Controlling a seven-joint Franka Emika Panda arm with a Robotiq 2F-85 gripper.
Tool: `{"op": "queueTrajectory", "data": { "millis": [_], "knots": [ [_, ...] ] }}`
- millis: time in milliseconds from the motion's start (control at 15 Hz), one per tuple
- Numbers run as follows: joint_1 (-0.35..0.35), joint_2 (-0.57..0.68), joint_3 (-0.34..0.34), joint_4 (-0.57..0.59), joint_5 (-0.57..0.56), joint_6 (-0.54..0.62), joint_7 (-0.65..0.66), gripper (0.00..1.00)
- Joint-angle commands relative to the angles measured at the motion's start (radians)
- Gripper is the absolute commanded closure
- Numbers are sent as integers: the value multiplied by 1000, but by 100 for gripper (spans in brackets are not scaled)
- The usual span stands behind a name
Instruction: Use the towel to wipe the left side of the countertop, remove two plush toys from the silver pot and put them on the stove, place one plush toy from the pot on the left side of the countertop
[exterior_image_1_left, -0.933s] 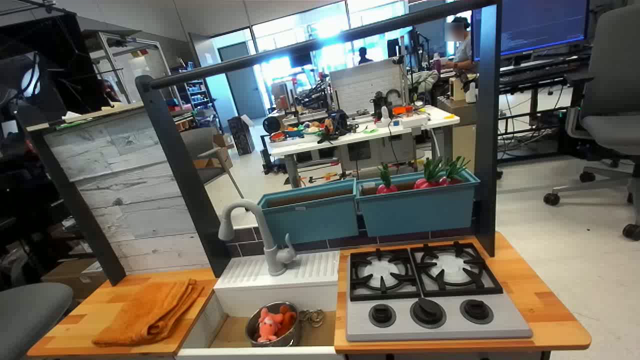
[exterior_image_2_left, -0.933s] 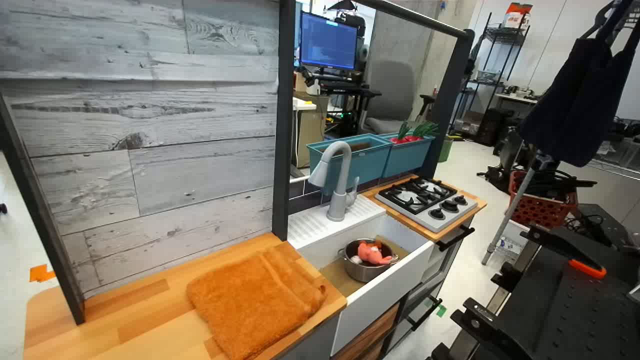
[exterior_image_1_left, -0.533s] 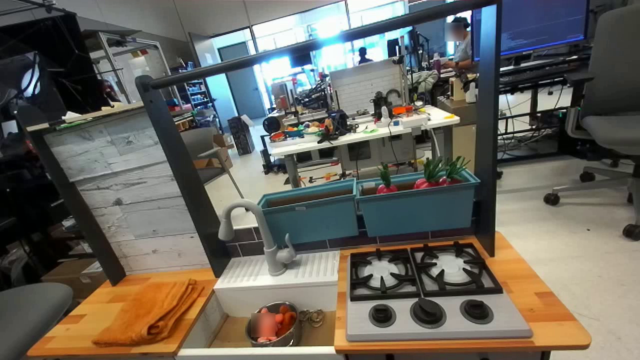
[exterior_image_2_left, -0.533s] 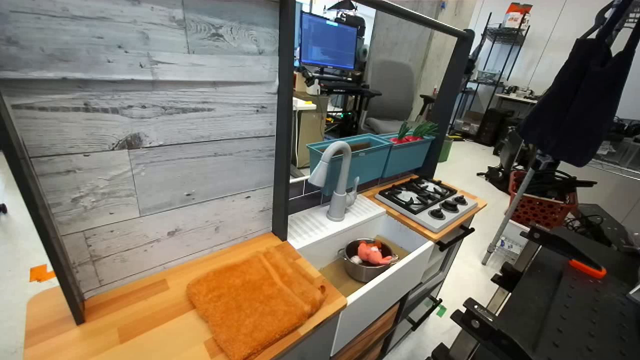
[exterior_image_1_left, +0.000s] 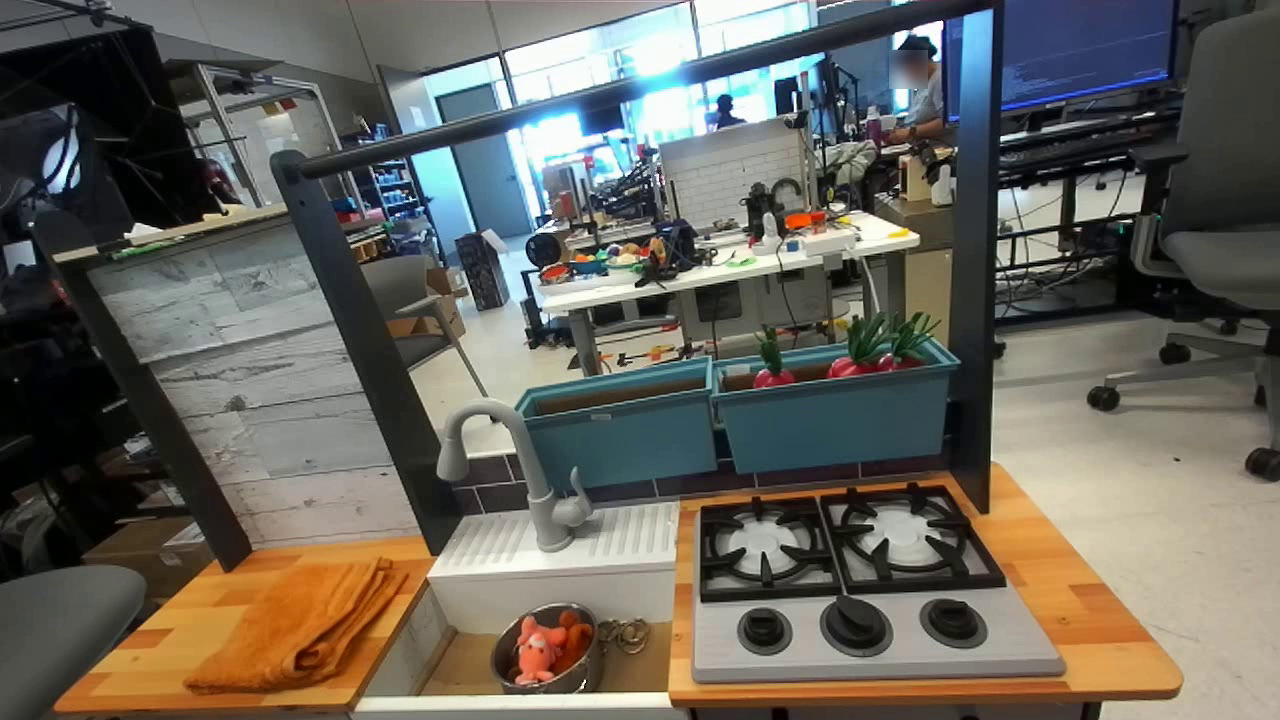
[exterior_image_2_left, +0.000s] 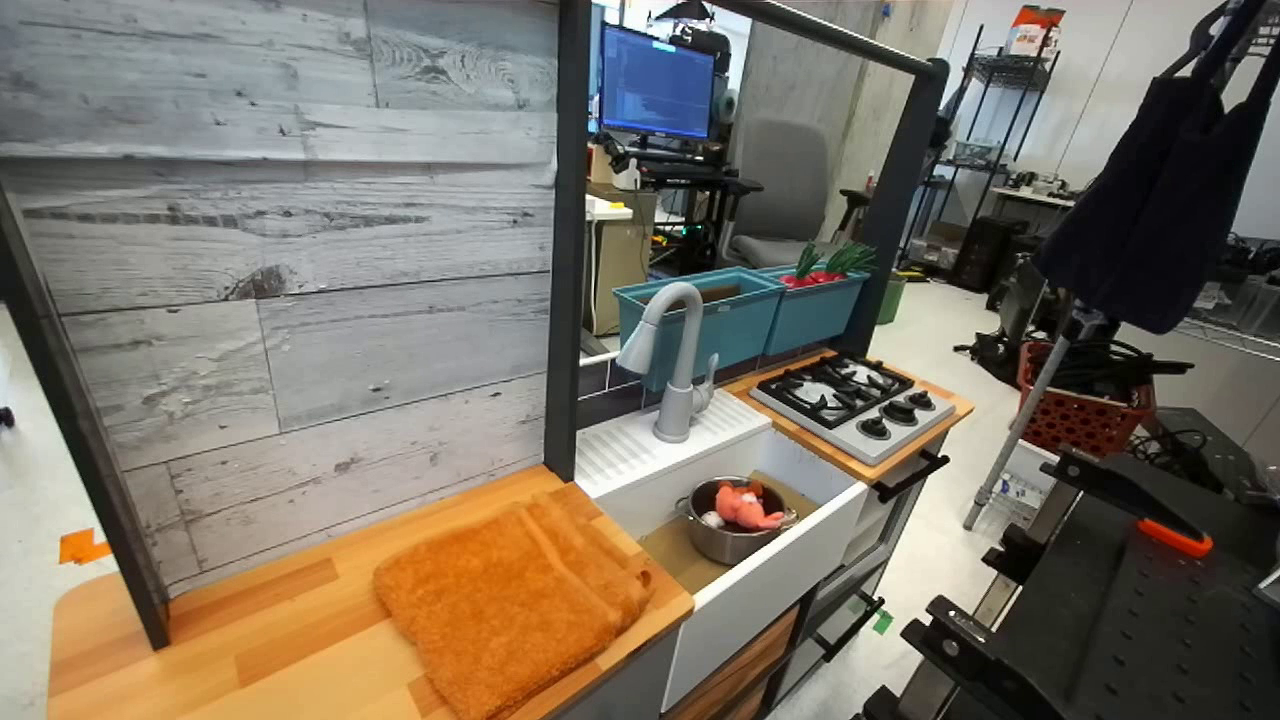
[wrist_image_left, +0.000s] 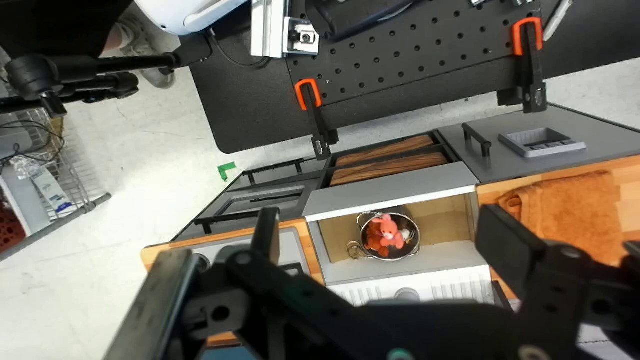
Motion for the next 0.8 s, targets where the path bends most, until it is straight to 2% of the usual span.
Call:
{"op": "queueTrajectory", "data": {
  "millis": [0, 133, 267, 467, 533, 733],
  "knots": [
    [10, 1, -9, 2, -6, -3, 5, 0],
    [21, -4, -22, 12, 5, -6, -24, 0],
    [44, 57, -69, 64, 64, 10, -78, 0],
    [50, 243, -106, 140, 189, 100, -57, 0],
    [44, 286, -101, 153, 191, 119, -55, 0],
    [38, 470, -97, 241, 163, 45, -67, 0]
  ]
}}
